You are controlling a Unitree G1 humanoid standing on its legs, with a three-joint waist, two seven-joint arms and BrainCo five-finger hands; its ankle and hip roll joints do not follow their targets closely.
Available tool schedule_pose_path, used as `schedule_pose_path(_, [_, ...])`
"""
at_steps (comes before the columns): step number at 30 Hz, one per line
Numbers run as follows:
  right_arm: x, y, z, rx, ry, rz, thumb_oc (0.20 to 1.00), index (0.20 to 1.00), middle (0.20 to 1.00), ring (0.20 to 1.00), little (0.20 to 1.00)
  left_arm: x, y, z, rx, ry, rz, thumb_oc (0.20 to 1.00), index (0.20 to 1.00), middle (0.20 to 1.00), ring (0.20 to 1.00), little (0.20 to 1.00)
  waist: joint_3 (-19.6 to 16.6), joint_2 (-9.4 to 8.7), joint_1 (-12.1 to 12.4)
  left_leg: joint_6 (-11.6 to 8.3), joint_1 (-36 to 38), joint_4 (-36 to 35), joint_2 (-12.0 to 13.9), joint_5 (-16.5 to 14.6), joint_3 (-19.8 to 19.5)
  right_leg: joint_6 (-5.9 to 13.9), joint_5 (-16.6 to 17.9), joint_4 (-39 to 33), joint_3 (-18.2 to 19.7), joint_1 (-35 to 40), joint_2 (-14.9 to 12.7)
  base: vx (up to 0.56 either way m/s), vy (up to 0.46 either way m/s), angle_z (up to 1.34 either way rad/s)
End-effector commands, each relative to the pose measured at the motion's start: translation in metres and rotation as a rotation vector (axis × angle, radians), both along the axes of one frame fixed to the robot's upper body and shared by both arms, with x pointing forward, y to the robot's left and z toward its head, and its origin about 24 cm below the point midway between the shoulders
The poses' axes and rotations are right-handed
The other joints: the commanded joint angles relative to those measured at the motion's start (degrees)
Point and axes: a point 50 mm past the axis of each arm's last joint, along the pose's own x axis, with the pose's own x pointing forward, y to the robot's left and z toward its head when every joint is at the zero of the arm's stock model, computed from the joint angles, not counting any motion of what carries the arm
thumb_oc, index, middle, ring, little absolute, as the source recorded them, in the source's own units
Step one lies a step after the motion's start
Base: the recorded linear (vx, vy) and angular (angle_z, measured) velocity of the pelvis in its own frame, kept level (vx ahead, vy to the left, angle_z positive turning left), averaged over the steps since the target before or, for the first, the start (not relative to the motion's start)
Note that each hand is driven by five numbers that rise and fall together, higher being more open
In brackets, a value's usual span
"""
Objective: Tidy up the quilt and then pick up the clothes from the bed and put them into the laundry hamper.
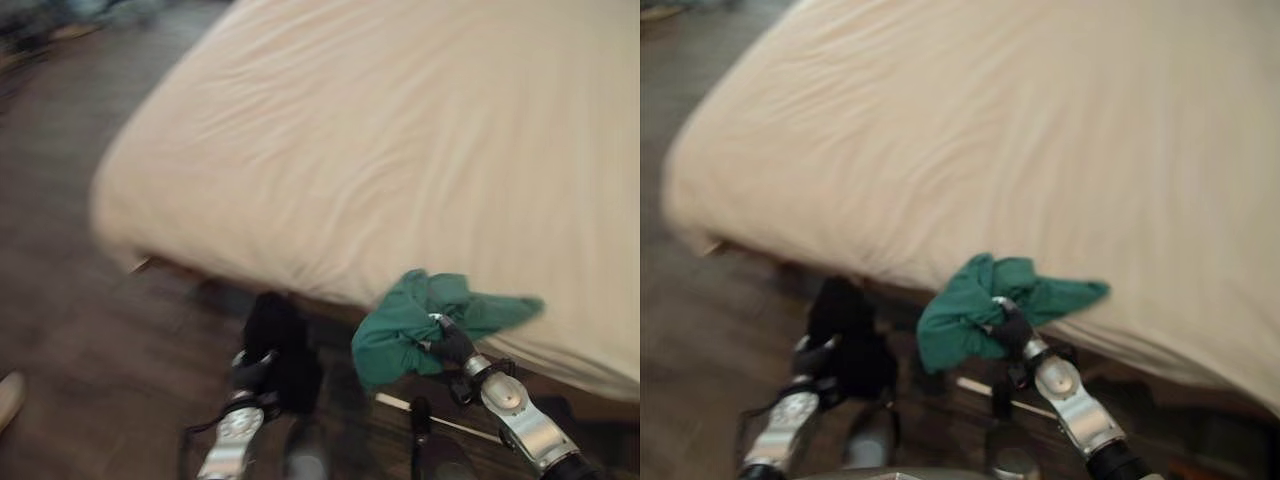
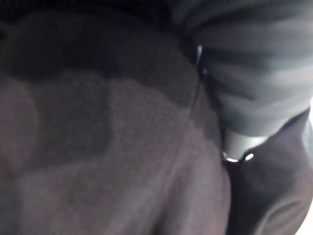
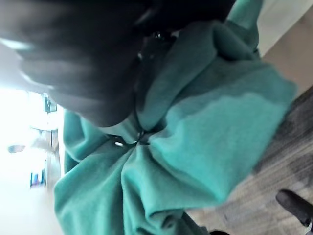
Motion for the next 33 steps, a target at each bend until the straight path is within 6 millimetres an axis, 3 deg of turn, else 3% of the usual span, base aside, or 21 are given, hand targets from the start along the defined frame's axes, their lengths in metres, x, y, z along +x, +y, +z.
schedule_pose_path(1, [0.031, -0.002, 0.053, -0.025, -0.303, -0.093, 0.200, 0.200, 0.200, 0.200, 0.200, 0.026, 0.040, 0.036, 0.065, -0.168, 0.112, 0.200, 0.200, 0.200, 0.200, 0.200, 2.6, -4.40, 3.7, -2.32, -1.3, 2.7, -2.8, 0.1, 5.6, 2.08, -1.2, -2.1, -11.5, 2.3, -7.1, -0.19, -0.221, 1.85])
schedule_pose_path(2, [0.031, -0.002, 0.053, -0.025, -0.304, -0.094, 0.200, 0.200, 0.200, 0.200, 0.200, 0.027, 0.040, 0.036, 0.064, -0.168, 0.111, 0.200, 0.200, 0.200, 0.200, 0.200, 2.5, -4.31, 3.6, -2.26, -1.5, 2.8, -2.8, 0.2, 5.5, 2.09, -1.0, -2.2, -11.6, 2.2, -7.0, -0.14, -0.035, 2.60])
schedule_pose_path(3, [0.030, -0.010, 0.054, -0.041, -0.310, -0.130, 0.200, 0.200, 0.200, 0.200, 0.200, 0.026, 0.040, 0.035, 0.067, -0.160, 0.115, 0.200, 0.200, 0.200, 0.200, 0.200, 2.5, -4.13, 3.2, -1.97, -1.7, 4.0, -0.6, 0.1, 11.5, 2.40, -0.7, -2.0, -15.4, 3.3, -8.5, -0.12, 0.000, 2.36])
schedule_pose_path(5, [0.026, -0.028, 0.048, -0.058, -0.297, -0.237, 0.200, 0.200, 0.200, 0.200, 0.200, 0.021, 0.046, 0.035, 0.068, -0.154, 0.134, 0.200, 0.200, 0.200, 0.200, 0.200, 1.7, -4.24, 1.8, -2.62, -0.6, 8.6, 6.2, -0.1, 26.7, 2.73, -1.1, -1.1, -23.4, 6.6, -11.1, -0.10, -0.001, 2.31])
schedule_pose_path(7, [0.016, -0.040, 0.036, -0.088, -0.248, -0.306, 0.200, 0.200, 0.200, 0.200, 0.200, 0.013, 0.053, 0.032, 0.078, -0.134, 0.151, 0.200, 0.200, 0.200, 0.200, 0.200, 1.1, -4.35, 1.8, -3.41, 1.4, 11.5, 9.8, 0.5, 31.9, 2.24, -0.8, -0.2, -27.7, 8.8, -12.5, -0.01, 0.075, 2.91])
schedule_pose_path(9, [0.004, -0.052, 0.026, -0.112, -0.201, -0.358, 0.200, 0.200, 0.200, 0.200, 0.200, 0.004, 0.057, 0.029, 0.072, -0.115, 0.169, 0.200, 0.200, 0.200, 0.200, 0.200, 0.0, -4.42, 2.2, -3.54, 2.5, 11.2, 9.8, -0.1, 29.7, 2.62, -0.1, 1.0, -30.8, 10.3, -14.3, 0.10, 0.141, 1.71])
schedule_pose_path(11, [-0.007, -0.063, 0.016, -0.128, -0.156, -0.410, 0.200, 0.200, 0.200, 0.200, 0.200, -0.001, 0.057, 0.027, 0.072, -0.103, 0.156, 0.200, 0.200, 0.200, 0.200, 0.200, -1.1, -4.73, 2.8, -3.02, 2.6, 9.9, 7.5, -1.4, 27.7, 3.51, 2.2, 2.2, -32.9, 11.6, -16.5, 0.12, 0.183, 1.44])
schedule_pose_path(12, [-0.010, -0.071, 0.014, -0.153, -0.146, -0.450, 0.200, 0.200, 0.200, 0.200, 0.200, -0.002, 0.057, 0.025, 0.082, -0.084, 0.146, 0.200, 0.200, 0.200, 0.200, 0.200, -0.9, -5.62, 3.3, -2.53, 1.6, 10.4, 5.9, -1.6, 26.7, 4.67, 4.4, 4.8, -34.2, 12.1, -18.9, 0.10, 0.189, 1.02])
schedule_pose_path(14, [-0.012, -0.074, 0.014, -0.192, -0.153, -0.452, 0.200, 0.200, 0.200, 0.200, 0.200, 0.000, 0.058, 0.029, 0.111, -0.090, 0.109, 0.200, 0.200, 0.200, 0.200, 0.200, -0.5, -6.12, 2.3, 0.06, 2.5, 8.9, 1.9, -4.6, 24.2, 5.04, 7.1, 13.2, -31.1, 9.9, -22.1, 0.15, 0.228, 1.02])
schedule_pose_path(15, [-0.011, -0.076, 0.016, -0.216, -0.168, -0.445, 0.200, 0.200, 0.200, 0.200, 0.200, 0.002, 0.057, 0.029, 0.126, -0.087, 0.076, 0.200, 0.200, 0.200, 0.200, 0.200, 0.2, -6.41, 0.5, 0.86, 2.6, 8.0, 0.1, -5.0, 22.2, 4.72, 7.9, 15.7, -25.2, 7.9, -20.5, 0.11, 0.346, 1.48])
schedule_pose_path(16, [-0.009, -0.076, 0.019, -0.218, -0.180, -0.448, 0.200, 0.200, 0.200, 0.200, 0.200, 0.007, 0.056, 0.031, 0.134, -0.100, 0.061, 0.200, 0.200, 0.200, 0.200, 0.200, 1.0, -5.70, -1.3, 2.12, 3.1, 7.2, -1.3, -4.5, 20.5, 2.72, 6.1, 19.0, -17.1, 1.4, -16.7, 0.12, 0.319, 1.82])
schedule_pose_path(17, [-0.007, -0.079, 0.022, -0.229, -0.196, -0.460, 0.200, 0.200, 0.200, 0.200, 0.200, 0.012, 0.053, 0.032, 0.142, -0.106, 0.037, 0.200, 0.200, 0.200, 0.200, 0.200, 1.3, -5.03, -2.1, 2.07, 4.4, 5.4, -1.9, -4.7, 19.6, 1.90, 2.6, 19.0, -11.7, -2.3, -12.3, 0.21, 0.326, 1.85])
schedule_pose_path(18, [-0.008, -0.081, 0.023, -0.228, -0.197, -0.468, 0.200, 0.200, 0.200, 0.200, 0.200, 0.013, 0.051, 0.032, 0.145, -0.103, 0.019, 0.200, 0.200, 0.200, 0.200, 0.200, 1.9, -4.41, -3.3, 2.27, 6.0, 4.3, -3.0, -4.9, 18.1, 1.88, 1.2, 18.3, -8.4, -4.7, -9.6, 0.25, 0.114, 1.44])
schedule_pose_path(21, [-0.009, -0.081, 0.028, -0.214, -0.222, -0.475, 0.200, 0.200, 0.200, 0.200, 0.200, 0.016, 0.046, 0.032, 0.169, -0.104, -0.029, 0.200, 0.200, 0.200, 0.200, 0.200, 2.5, -4.20, -4.4, 2.12, 8.5, 1.5, -4.0, -5.1, 15.1, 1.06, -0.5, 11.0, -7.5, -5.6, -7.1, 0.19, -0.048, 1.01])
schedule_pose_path(23, [-0.010, -0.085, 0.026, -0.208, -0.213, -0.499, 0.200, 0.200, 0.200, 0.200, 0.200, 0.022, 0.042, 0.034, 0.181, -0.115, -0.053, 0.200, 0.200, 0.200, 0.200, 0.200, 2.5, -4.00, -6.1, 2.56, 8.8, 1.3, -5.3, -5.8, 12.7, 2.06, 1.4, 7.5, -2.9, -7.4, -4.8, 0.13, -0.079, 1.07])
schedule_pose_path(26, [-0.014, -0.083, 0.016, -0.192, -0.166, -0.499, 0.200, 0.200, 0.200, 0.200, 0.200, 0.019, 0.040, 0.032, 0.194, -0.110, -0.068, 0.200, 0.200, 0.200, 0.200, 0.200, 2.1, -5.03, -6.3, 2.61, 9.4, 2.3, -7.0, -7.5, 12.1, 2.08, 2.8, 0.3, -1.5, -4.2, -5.5, 0.05, -0.036, 1.27])
schedule_pose_path(31, [-0.017, -0.078, -0.002, -0.112, -0.059, -0.494, 0.200, 0.200, 0.200, 0.200, 0.200, 0.007, 0.039, 0.024, 0.115, -0.084, -0.026, 0.200, 0.200, 0.200, 0.200, 0.200, -0.2, -4.59, -6.5, 2.22, 10.9, 1.8, -6.3, -7.4, 14.3, 1.95, 4.7, -4.5, -0.6, -1.4, -4.9, 0.09, -0.036, -0.42])
schedule_pose_path(32, [-0.047, -0.080, -0.087, -0.199, 0.369, -0.593, 0.200, 0.200, 0.200, 0.200, 0.200, 0.005, 0.018, -0.032, 0.074, 0.215, -0.009, 0.200, 0.200, 0.200, 0.200, 0.200, -5.9, -4.97, 0.4, 1.45, 15.8, -0.7, -7.7, -6.9, 4.3, -1.05, 0.8, -7.7, -4.1, 9.4, 0.7, 0.04, -0.020, -0.40])
schedule_pose_path(33, [-0.047, -0.080, -0.087, -0.199, 0.370, -0.593, 0.200, 0.200, 0.200, 0.200, 0.200, 0.004, 0.018, -0.032, 0.074, 0.215, -0.009, 0.200, 0.200, 0.200, 0.200, 0.200, -5.9, -4.96, 0.4, 1.44, 15.8, -0.7, -7.7, -6.9, 4.2, -1.06, 0.8, -7.7, -4.1, 9.5, 0.7, 0.07, -0.056, -0.23])
